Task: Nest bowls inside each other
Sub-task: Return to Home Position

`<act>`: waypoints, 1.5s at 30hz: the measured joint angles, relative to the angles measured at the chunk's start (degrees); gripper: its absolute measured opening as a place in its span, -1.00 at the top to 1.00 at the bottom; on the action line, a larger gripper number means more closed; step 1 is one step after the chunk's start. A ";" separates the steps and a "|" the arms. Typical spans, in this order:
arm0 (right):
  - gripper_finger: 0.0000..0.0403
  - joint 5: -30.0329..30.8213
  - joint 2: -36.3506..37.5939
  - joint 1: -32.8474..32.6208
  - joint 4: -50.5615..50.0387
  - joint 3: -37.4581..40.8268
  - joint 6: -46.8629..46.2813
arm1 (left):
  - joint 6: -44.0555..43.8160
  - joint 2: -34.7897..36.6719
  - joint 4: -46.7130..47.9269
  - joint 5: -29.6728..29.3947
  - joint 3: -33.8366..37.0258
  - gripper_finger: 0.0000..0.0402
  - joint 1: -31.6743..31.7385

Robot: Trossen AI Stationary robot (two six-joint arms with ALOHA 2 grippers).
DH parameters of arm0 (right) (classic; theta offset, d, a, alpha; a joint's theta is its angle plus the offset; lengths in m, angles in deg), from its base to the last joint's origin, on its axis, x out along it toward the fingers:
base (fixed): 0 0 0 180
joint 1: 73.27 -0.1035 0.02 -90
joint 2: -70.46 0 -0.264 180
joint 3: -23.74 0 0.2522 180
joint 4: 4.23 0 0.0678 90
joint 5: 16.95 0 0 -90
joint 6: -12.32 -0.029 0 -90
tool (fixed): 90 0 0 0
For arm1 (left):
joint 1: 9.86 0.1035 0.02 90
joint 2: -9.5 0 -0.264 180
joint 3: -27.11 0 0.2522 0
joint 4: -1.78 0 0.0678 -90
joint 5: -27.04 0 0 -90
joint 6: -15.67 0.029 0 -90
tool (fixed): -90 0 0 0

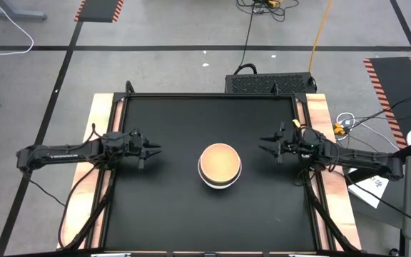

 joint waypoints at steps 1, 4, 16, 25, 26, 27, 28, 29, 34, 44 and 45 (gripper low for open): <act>0.23 0.01 -0.02 0.00 -0.62 -0.01 0.08 | -0.09 -0.40 -0.06 0.27 0.00 0.52 0.00; 0.23 0.00 -0.06 0.00 -2.12 -0.01 0.31 | -0.11 -0.97 -0.06 0.30 0.00 0.52 0.00; 0.23 -0.02 -1.93 -0.02 -2.77 0.00 0.44 | 0.10 -0.99 -0.12 0.36 0.00 0.52 0.00; 0.23 -0.03 -2.69 -0.02 -2.52 0.00 -0.15 | 0.15 -0.99 -0.19 0.43 0.00 0.52 0.00; 0.23 -0.03 -2.69 -0.02 -2.29 -0.01 -0.17 | 0.15 -0.99 -0.19 0.43 0.00 0.52 0.00; 0.23 -0.03 -2.69 -0.02 -2.20 -0.01 -0.15 | 0.15 -0.99 -0.21 0.45 0.00 0.52 0.00; 0.23 -0.01 -2.69 -0.02 -2.14 -0.01 -0.15 | 0.15 -0.99 -0.21 0.45 0.00 0.52 0.00; 0.23 -0.03 -2.69 -0.02 -2.14 -0.01 -0.17 | 0.15 -0.99 -0.21 0.45 0.00 0.52 0.00; 0.23 -0.01 -2.69 -0.02 -2.10 0.01 -0.17 | -0.07 -0.99 -0.21 0.45 0.00 0.52 0.00; 0.23 -0.01 -2.69 -0.02 -2.25 -0.01 -0.20 | -0.15 -0.99 -0.21 0.22 0.00 0.52 0.00; 0.23 -0.01 -2.69 -0.02 -2.31 -0.01 -0.20 | -0.17 -0.99 -0.21 0.04 0.00 0.52 0.00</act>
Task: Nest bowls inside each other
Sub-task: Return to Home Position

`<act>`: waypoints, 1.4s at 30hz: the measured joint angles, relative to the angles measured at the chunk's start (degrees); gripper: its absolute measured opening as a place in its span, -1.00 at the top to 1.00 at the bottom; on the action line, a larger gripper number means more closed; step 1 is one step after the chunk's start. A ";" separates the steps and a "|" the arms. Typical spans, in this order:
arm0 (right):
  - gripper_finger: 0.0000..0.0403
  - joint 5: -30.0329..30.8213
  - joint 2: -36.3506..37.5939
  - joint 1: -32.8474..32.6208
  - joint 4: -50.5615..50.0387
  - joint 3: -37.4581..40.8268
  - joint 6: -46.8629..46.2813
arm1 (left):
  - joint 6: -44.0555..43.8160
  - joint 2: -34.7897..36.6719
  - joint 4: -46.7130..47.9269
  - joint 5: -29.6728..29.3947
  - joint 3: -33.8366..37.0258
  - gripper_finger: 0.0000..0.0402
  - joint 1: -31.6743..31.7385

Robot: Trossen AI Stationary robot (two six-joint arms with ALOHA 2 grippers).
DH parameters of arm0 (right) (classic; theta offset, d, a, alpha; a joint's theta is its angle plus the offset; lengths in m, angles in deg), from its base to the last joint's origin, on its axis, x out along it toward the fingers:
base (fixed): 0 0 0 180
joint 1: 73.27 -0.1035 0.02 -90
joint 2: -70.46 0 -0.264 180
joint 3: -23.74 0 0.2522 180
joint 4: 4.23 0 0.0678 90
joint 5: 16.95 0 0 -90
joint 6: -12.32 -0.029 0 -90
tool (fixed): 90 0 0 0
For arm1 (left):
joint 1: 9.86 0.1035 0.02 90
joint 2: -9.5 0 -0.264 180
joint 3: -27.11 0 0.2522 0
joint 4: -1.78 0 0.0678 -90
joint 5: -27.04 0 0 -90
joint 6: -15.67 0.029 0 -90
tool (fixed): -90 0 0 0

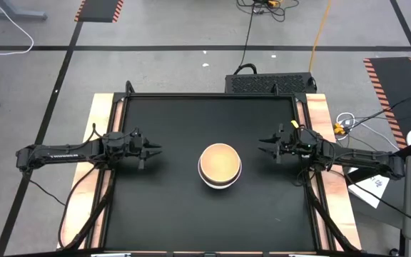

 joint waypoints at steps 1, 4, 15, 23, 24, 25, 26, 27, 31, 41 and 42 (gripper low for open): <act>0.23 0.00 0.00 0.00 0.00 0.02 0.00 | -0.08 0.00 0.01 -0.05 0.00 0.52 0.00; 0.23 0.00 0.00 0.00 0.00 0.01 0.00 | 0.07 0.00 0.02 -0.15 0.00 0.52 0.00; 0.23 0.00 0.00 0.00 -0.07 0.00 -2.53 | -0.36 0.00 0.02 -0.30 -0.02 0.52 0.00; 0.23 0.01 0.02 0.00 -0.05 0.00 -3.23 | -0.52 0.00 -0.09 -0.31 -0.02 0.52 0.00; 0.23 0.02 0.02 0.00 -0.02 0.00 -3.23 | -0.52 0.00 -0.23 -0.30 -0.02 0.52 0.00; 0.23 0.02 0.02 0.00 -0.04 0.01 -3.23 | -0.53 0.01 -0.31 -0.30 -0.02 0.52 0.00; 0.23 0.02 0.02 0.00 -0.02 0.02 -3.23 | -0.52 0.02 -0.31 -0.30 -0.02 0.52 0.00; 0.23 0.02 0.02 0.00 -0.02 0.00 -3.23 | -0.54 0.02 -0.31 -0.31 -0.02 0.52 0.00; 0.23 0.02 0.02 0.00 -0.02 0.01 -3.23 | -0.51 0.02 -0.33 -0.29 -0.02 0.52 0.00; 0.23 0.02 0.02 0.00 -0.02 0.00 -3.21 | -0.51 0.02 -0.37 -0.30 -0.02 0.52 0.00; 0.23 0.02 0.01 0.00 -0.01 0.01 -3.21 | -0.51 0.02 -0.38 -0.31 -0.02 0.52 0.00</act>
